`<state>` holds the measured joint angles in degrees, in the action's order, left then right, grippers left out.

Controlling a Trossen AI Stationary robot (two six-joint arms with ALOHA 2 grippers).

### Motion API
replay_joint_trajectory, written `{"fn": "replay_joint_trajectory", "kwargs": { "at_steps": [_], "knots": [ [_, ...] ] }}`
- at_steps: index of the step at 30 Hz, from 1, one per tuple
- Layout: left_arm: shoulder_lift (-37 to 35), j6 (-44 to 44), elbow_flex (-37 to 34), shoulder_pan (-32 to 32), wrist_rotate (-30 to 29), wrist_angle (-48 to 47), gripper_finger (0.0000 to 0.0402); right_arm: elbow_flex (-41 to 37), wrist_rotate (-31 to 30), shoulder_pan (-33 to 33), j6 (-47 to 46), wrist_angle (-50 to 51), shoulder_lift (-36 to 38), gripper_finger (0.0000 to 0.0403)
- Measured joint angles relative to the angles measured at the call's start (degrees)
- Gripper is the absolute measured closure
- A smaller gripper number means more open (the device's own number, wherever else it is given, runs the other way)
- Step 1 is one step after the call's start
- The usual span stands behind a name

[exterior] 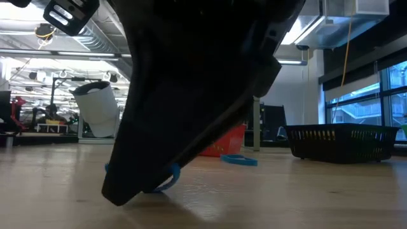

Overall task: Pick & Place Office Desk Supplies
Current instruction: Put the blue rubber band into the green bin

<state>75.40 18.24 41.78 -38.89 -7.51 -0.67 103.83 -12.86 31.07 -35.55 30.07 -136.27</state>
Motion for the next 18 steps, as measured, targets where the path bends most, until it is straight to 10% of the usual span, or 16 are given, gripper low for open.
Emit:
{"fn": "replay_joint_trajectory", "kwargs": {
  "at_steps": [11,18],
  "knots": [
    [0.0,0.0,0.0,0.0,0.0,0.0,0.0401,-0.1,-1.5,-0.3,0.0,1.3,-0.1,0.0390],
    [0.0,0.5,0.0,0.0,-0.1,0.0,0.0398,-0.2,-1.7,-0.3,-2.8,1.7,0.2,0.0398]
  ]
}}
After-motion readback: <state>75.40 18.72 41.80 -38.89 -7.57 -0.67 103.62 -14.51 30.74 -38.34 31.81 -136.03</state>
